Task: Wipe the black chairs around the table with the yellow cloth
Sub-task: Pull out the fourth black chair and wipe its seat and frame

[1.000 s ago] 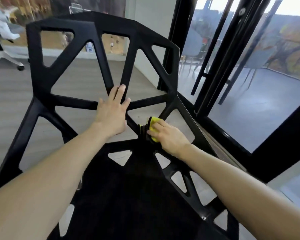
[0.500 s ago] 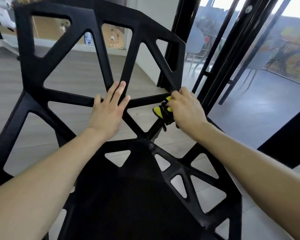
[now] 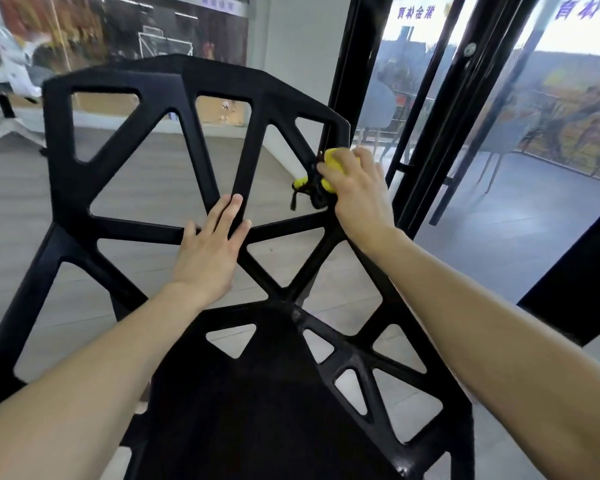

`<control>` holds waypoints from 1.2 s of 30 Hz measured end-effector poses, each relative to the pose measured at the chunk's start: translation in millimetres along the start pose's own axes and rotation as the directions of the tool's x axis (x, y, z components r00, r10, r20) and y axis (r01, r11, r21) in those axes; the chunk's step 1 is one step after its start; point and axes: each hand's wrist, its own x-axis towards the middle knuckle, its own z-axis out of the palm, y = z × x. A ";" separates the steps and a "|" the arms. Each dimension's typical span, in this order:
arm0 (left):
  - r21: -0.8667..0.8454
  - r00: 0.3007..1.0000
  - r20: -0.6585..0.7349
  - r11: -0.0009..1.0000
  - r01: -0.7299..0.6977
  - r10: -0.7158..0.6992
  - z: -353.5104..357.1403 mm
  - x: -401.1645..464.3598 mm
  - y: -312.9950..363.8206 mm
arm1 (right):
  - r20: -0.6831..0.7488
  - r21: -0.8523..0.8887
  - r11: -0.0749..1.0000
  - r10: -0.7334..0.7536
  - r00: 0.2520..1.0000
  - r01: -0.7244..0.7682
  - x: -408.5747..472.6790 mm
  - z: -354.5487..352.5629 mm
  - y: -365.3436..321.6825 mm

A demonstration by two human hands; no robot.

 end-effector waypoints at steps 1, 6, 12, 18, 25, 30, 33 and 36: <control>0.007 1.000 -0.002 1.000 0.000 0.000 -0.3 0.6 0.2 | 0.080 -0.012 1.000 -0.013 0.997 0.014 -17.8 8.7 5.2; 0.072 0.998 0.054 0.997 0.036 -0.040 -0.3 4.9 12.9 | 0.445 0.058 0.979 0.151 0.883 -0.197 -83.9 -0.3 68.8; 0.072 0.992 0.058 0.991 0.112 -0.116 -7.9 0.5 36.4 | -0.072 0.403 0.828 0.454 0.888 -0.390 -20.1 -39.6 40.9; 0.001 0.998 0.020 0.998 0.062 -0.062 -10.3 -18.1 45.5 | 0.133 0.048 0.974 -0.225 0.965 0.221 -52.1 7.2 8.5; -0.007 0.995 0.070 0.998 0.066 -0.066 -21.8 -27.6 53.7 | 0.182 0.019 0.993 -0.114 0.977 0.113 -63.2 -16.5 26.9; -0.049 0.998 0.048 0.998 0.036 -0.034 -28.8 -43.3 58.7 | 0.101 0.121 0.991 -0.062 0.993 0.049 -84.8 -20.0 12.1; -0.065 0.999 0.029 0.997 0.038 -0.036 -33.6 -46.1 67.2 | -0.136 0.273 0.962 0.027 0.990 0.012 -50.6 -52.6 4.8; -0.122 0.999 0.049 0.993 0.000 0.006 -38.9 -50.7 80.9 | -0.300 0.222 0.967 -0.051 0.953 0.121 31.8 -72.9 -38.2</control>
